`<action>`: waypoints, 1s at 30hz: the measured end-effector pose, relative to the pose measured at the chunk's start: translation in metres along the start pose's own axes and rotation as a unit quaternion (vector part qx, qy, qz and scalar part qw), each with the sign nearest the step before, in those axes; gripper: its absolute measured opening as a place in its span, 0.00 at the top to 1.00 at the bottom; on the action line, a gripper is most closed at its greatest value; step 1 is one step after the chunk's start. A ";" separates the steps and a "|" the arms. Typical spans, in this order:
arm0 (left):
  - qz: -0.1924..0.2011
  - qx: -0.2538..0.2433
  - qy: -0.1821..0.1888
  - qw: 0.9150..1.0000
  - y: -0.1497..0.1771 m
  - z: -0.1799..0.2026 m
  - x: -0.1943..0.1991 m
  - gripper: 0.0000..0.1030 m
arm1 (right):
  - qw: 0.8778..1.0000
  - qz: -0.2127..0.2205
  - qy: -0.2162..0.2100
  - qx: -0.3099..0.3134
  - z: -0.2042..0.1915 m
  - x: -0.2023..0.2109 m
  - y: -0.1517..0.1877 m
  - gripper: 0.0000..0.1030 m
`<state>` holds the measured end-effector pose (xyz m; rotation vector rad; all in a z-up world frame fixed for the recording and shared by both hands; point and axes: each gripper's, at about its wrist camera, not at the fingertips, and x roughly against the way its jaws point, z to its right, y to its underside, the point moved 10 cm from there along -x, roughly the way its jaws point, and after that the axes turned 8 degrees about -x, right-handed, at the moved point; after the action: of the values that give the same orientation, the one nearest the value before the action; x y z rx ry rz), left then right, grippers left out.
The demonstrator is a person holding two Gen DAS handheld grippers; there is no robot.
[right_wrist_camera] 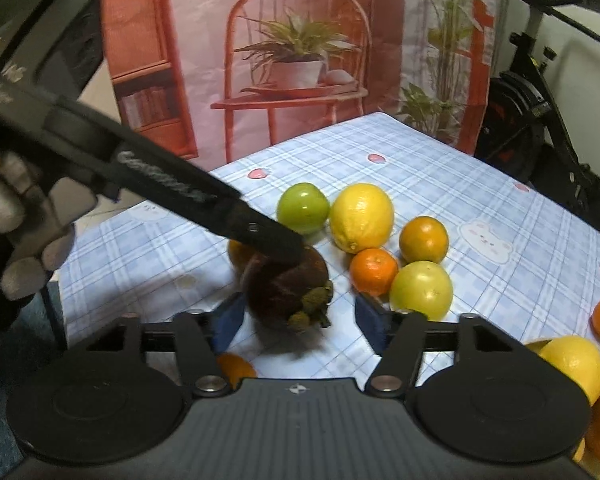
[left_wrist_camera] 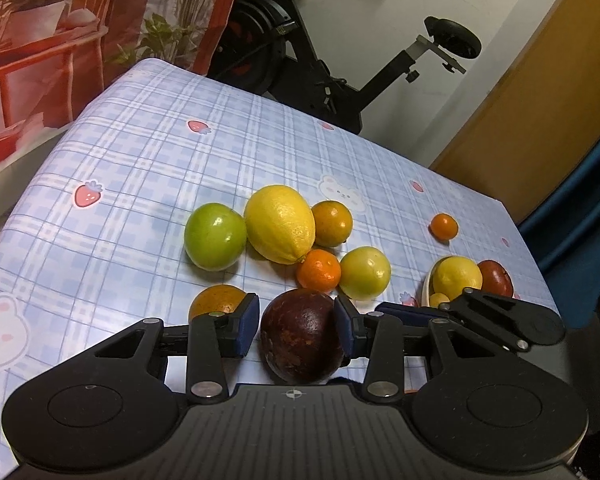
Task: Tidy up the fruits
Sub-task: 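Lower the right gripper around the mangosteen and close it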
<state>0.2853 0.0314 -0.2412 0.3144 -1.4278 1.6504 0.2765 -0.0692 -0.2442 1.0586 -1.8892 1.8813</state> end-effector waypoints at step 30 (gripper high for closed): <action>-0.012 -0.009 0.047 0.999 0.008 0.042 -0.016 0.55 | 0.996 -0.080 0.006 -0.036 0.025 0.002 0.020 0.42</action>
<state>0.2738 -0.0126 -0.2447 0.2393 -1.3623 1.6110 0.2697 -0.0962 -0.2604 1.1364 -1.7926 1.7152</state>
